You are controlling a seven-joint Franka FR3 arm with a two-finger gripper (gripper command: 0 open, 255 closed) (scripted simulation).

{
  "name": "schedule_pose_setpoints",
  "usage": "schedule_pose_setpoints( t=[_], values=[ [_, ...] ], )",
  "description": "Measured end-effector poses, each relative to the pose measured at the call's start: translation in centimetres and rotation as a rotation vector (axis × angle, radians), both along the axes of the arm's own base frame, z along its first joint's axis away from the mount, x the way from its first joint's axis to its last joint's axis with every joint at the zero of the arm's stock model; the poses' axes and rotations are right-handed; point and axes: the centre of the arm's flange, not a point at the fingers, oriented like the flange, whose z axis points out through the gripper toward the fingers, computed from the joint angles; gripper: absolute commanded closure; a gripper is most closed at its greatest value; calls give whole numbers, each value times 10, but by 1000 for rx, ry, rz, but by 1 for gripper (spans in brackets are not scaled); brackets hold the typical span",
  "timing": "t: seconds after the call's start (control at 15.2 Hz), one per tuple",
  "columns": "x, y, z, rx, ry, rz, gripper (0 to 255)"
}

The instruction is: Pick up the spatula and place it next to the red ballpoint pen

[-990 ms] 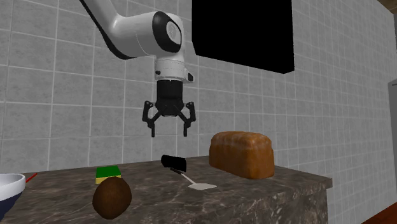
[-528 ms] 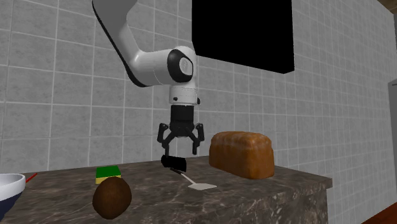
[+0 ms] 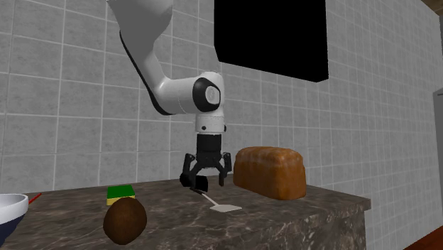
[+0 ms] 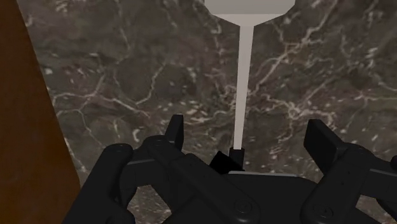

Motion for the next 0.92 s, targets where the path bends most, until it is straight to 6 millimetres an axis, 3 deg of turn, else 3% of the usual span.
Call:
schedule_pose_setpoints(
  t=[0.2,0.59,0.66,0.92],
  values=[
    [0,2,-17,0,0,1,0],
    [1,2,-20,0,0,1,0],
    [1,2,-20,0,0,1,255],
    [1,2,-20,0,0,1,255]
  ],
)
